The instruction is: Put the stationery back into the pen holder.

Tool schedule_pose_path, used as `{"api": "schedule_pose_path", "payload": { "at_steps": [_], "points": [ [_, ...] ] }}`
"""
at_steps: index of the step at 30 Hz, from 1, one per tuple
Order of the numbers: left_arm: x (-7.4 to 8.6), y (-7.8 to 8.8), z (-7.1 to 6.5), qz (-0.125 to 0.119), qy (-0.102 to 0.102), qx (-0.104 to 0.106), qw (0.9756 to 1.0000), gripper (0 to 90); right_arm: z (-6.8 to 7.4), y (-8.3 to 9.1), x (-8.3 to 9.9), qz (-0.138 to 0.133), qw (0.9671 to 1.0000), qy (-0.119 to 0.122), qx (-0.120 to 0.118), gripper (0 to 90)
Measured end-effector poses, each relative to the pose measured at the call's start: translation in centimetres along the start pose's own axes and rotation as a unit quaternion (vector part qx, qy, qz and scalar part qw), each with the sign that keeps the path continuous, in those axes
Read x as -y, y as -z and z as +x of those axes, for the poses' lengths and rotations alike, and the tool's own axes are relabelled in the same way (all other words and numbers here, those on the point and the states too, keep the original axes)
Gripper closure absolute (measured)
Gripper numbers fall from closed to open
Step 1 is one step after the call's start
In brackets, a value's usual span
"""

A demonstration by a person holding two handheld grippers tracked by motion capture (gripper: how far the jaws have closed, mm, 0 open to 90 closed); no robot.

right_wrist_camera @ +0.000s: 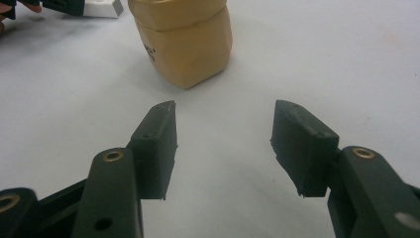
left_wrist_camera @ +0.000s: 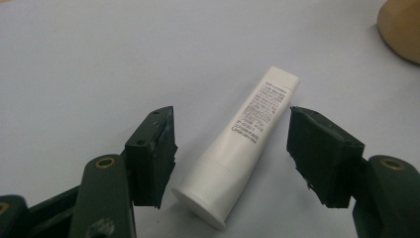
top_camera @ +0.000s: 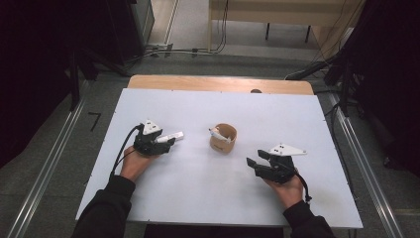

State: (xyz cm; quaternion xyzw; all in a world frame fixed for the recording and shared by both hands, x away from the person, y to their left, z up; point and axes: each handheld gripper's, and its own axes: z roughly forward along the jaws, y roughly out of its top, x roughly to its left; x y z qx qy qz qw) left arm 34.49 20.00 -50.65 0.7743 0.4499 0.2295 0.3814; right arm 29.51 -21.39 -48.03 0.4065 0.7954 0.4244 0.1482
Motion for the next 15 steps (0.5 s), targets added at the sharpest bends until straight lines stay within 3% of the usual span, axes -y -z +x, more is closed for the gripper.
{"api": "schedule_pose_path", "payload": {
  "at_steps": [9, 15],
  "points": [
    [0.06, -0.34, -0.25, 0.012, 0.001, 0.001, 0.9999, 37.6, -0.04, -0.02, 0.0, 0.0, 1.0, -0.002, -0.001, 41.8],
    [0.07, -0.36, -0.52, 0.016, -0.008, -0.004, 0.9998, 40.4, -0.02, -0.05, 0.01, 0.0, 1.0, -0.003, 0.0, 41.8]
  ]
}}
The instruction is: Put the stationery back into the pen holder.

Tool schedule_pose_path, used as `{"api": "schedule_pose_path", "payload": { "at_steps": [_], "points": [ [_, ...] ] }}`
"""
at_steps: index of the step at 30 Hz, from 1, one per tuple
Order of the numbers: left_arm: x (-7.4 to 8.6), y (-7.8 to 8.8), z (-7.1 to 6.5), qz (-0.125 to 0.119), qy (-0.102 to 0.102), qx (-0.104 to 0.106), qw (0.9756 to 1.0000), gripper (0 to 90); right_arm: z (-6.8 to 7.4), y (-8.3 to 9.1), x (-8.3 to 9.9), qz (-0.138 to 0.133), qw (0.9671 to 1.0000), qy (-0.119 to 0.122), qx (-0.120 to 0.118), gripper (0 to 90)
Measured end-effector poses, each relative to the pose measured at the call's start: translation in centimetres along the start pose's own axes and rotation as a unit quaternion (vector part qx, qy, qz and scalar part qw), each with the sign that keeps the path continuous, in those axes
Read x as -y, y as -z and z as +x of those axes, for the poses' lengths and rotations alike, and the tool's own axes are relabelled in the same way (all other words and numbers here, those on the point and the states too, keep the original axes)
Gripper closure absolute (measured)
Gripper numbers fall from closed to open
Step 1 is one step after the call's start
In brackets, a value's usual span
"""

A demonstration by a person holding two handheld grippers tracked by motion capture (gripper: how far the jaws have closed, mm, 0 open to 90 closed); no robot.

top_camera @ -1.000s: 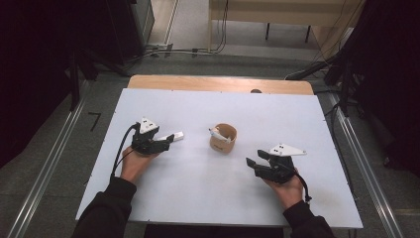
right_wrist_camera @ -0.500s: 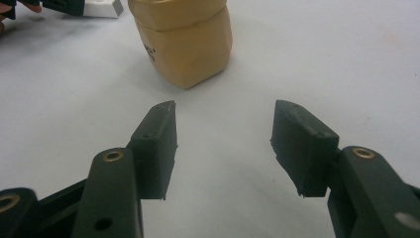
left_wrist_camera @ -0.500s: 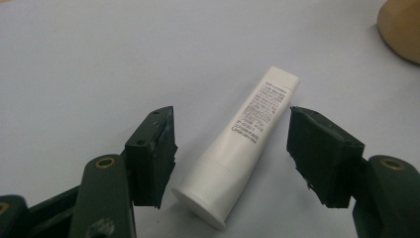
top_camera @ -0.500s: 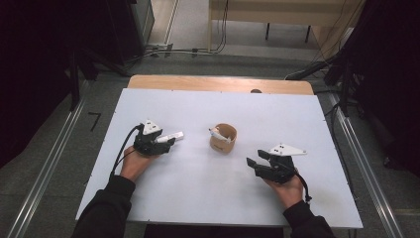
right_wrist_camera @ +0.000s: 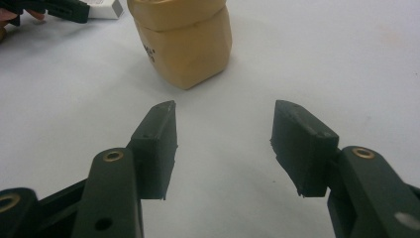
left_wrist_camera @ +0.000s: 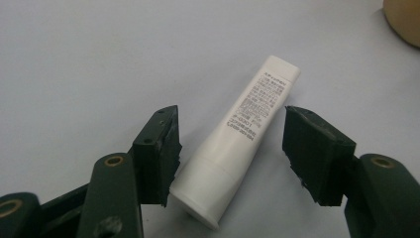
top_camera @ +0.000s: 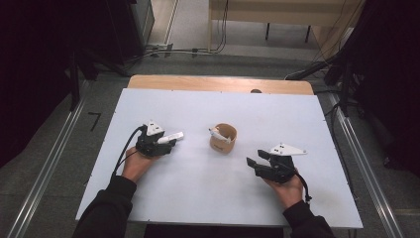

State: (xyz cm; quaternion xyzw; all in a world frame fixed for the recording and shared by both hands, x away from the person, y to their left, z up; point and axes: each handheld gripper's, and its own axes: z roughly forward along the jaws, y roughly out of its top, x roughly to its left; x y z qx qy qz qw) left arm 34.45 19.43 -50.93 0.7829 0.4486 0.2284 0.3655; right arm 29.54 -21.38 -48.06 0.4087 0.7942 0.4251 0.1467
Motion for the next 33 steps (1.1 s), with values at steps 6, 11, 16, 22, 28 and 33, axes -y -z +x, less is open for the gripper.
{"api": "schedule_pose_path", "payload": {
  "at_steps": [6, 11, 16, 22, 28, 33],
  "points": [
    [0.03, -0.07, -0.31, 0.004, -0.009, 0.005, 0.9999, 48.6, -0.02, 0.01, -0.01, 0.0, 1.0, -0.001, 0.0, 41.9],
    [0.1, -0.02, -0.58, 0.008, -0.016, 0.019, 0.9997, 60.9, -0.06, 0.07, -0.01, -0.001, 1.0, -0.001, 0.0, 42.0],
    [0.12, 0.01, -0.75, 0.009, -0.021, 0.019, 0.9996, 65.7, -0.09, 0.07, -0.01, -0.002, 1.0, -0.001, 0.0, 42.1],
    [0.06, 0.07, -0.86, 0.014, -0.023, 0.017, 0.9995, 67.1, -0.05, 0.07, 0.0, -0.001, 1.0, -0.002, -0.001, 42.1],
    [0.07, 0.1, -0.82, 0.011, -0.015, 0.02, 0.9996, 67.5, -0.03, 0.1, -0.01, -0.002, 1.0, -0.002, -0.001, 42.2],
    [-0.05, 0.28, -1.02, 0.008, -0.012, 0.027, 0.9995, 67.7, -0.11, 0.13, -0.01, -0.003, 1.0, -0.004, -0.001, 42.4]
  ]
}}
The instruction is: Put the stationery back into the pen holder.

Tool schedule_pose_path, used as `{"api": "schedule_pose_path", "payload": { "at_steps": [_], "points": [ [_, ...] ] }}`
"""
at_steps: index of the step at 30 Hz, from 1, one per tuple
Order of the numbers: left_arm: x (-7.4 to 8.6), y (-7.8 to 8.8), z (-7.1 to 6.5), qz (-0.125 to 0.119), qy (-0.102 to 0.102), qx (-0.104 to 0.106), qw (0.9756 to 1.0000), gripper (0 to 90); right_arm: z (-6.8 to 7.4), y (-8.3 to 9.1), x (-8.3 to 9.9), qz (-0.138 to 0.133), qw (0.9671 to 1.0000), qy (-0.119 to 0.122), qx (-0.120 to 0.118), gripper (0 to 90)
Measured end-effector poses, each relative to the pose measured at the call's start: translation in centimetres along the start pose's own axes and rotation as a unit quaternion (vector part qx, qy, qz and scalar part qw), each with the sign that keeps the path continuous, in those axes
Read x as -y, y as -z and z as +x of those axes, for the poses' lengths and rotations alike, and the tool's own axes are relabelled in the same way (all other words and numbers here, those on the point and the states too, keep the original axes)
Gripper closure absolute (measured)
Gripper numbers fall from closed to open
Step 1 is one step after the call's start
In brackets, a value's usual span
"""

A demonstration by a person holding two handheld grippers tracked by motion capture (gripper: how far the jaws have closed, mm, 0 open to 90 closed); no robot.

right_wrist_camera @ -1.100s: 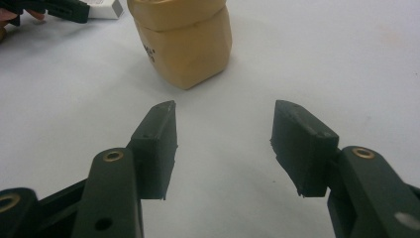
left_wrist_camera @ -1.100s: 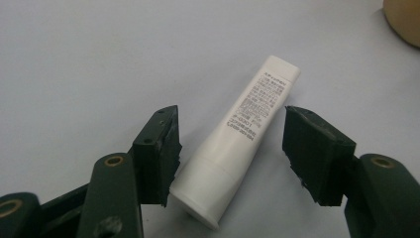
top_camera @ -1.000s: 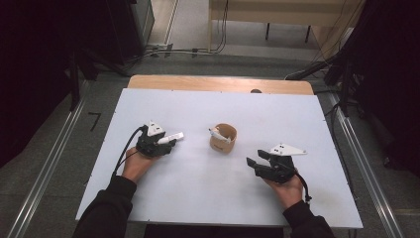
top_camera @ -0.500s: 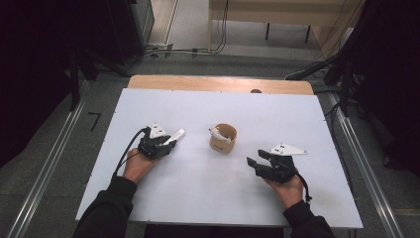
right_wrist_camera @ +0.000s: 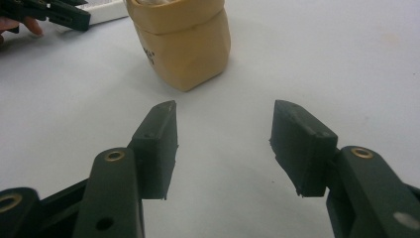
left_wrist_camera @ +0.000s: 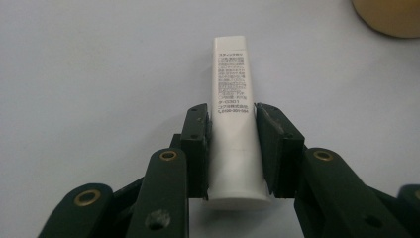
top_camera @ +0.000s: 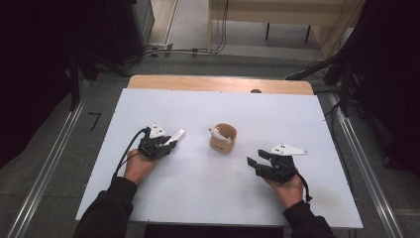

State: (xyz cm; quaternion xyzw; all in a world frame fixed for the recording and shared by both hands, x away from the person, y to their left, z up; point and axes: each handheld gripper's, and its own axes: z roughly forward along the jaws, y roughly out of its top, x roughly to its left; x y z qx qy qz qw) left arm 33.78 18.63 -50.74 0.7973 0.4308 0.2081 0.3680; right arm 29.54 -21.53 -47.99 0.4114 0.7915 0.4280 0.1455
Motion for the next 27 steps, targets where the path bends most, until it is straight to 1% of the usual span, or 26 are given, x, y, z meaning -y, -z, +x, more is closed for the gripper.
{"api": "schedule_pose_path", "payload": {
  "at_steps": [2, 4, 7, 10, 13, 18, 21, 27],
  "points": [
    [-0.1, 0.1, -0.1, -0.006, 0.004, 0.003, 1.0, 67.7, 0.0, 0.0, 0.0, -0.001, 1.0, -0.001, -0.001, 42.4],
    [-0.3, 0.3, -0.2, -0.006, 0.006, 0.007, 0.9999, 67.7, 0.0, 0.0, 0.0, -0.001, 1.0, 0.0, -0.001, 42.4],
    [-0.5, 0.7, -0.6, -0.01, 0.003, 0.013, 0.9999, 67.7, 0.0, 0.0, 0.0, -0.001, 1.0, -0.001, 0.0, 42.4],
    [-0.6, 0.8, -0.8, -0.015, 0.004, 0.013, 0.9998, 67.7, 0.0, 0.0, 0.0, -0.001, 1.0, 0.0, -0.001, 42.4],
    [-0.9, 1.3, -1.0, -0.026, 0.013, 0.023, 0.9993, 67.7, 0.1, 0.0, 0.0, -0.001, 1.0, 0.0, 0.0, 42.4],
    [-2.1, 2.6, -1.6, -0.046, 0.011, 0.033, 0.9983, 67.8, 0.0, 0.0, 0.0, 0.0, 1.0, -0.002, 0.0, 42.5],
    [-3.0, 3.4, -2.2, -0.059, 0.015, 0.041, 0.9973, 67.8, 0.0, 0.0, 0.0, -0.001, 1.0, -0.002, 0.0, 42.5],
    [-5.0, 4.7, -3.4, -0.073, 0.007, 0.058, 0.9956, 67.7, 0.0, -0.1, 0.0, -0.001, 1.0, -0.001, -0.001, 42.6]
  ]
}}
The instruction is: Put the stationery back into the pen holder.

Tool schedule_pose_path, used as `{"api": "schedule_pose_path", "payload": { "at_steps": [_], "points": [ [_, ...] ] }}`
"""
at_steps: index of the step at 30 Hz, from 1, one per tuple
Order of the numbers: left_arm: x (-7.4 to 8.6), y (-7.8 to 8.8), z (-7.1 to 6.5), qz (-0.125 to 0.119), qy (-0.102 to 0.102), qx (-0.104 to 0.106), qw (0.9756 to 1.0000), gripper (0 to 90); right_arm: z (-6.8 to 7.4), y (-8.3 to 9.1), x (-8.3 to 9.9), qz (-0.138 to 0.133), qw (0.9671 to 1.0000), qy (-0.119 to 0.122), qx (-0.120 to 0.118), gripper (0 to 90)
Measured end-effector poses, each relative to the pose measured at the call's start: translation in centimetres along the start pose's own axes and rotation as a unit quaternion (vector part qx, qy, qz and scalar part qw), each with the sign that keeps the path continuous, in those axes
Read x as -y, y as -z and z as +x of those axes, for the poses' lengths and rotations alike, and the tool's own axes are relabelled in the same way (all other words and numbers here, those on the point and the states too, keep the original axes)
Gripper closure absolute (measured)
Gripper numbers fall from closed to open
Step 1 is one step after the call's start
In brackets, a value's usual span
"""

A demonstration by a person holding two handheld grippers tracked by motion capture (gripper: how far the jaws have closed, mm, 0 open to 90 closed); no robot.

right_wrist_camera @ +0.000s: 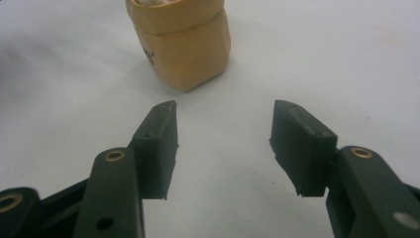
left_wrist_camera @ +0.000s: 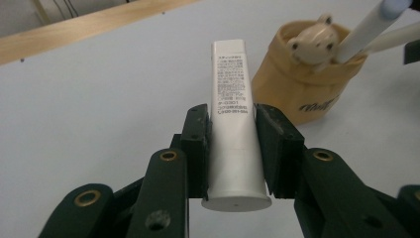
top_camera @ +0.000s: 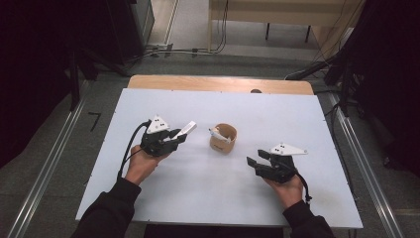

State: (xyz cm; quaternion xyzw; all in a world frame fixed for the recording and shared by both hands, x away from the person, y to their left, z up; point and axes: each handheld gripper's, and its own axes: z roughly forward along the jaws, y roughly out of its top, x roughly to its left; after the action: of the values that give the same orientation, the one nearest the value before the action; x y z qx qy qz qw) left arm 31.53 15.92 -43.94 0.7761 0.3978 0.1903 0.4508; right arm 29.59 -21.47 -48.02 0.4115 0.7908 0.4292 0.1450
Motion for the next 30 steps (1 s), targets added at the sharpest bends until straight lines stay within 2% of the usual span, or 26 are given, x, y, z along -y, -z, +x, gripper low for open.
{"api": "schedule_pose_path", "payload": {
  "at_steps": [8, 15, 30],
  "points": [
    [-2.7, 0.4, -2.0, 0.0, -0.007, 0.01, 0.9999, 67.7, 0.0, 0.0, 0.0, 0.0, 1.0, -0.002, 0.0, 42.8],
    [-4.6, 0.1, -2.7, 0.012, -0.018, 0.018, 0.9996, 67.7, -0.1, 0.1, 0.0, -0.001, 1.0, -0.003, 0.0, 42.9],
    [-6.6, -0.6, -4.4, 0.012, -0.023, 0.02, 0.9995, 67.6, -0.1, 0.2, 0.0, -0.004, 1.0, -0.002, 0.0, 43.1]
  ]
}}
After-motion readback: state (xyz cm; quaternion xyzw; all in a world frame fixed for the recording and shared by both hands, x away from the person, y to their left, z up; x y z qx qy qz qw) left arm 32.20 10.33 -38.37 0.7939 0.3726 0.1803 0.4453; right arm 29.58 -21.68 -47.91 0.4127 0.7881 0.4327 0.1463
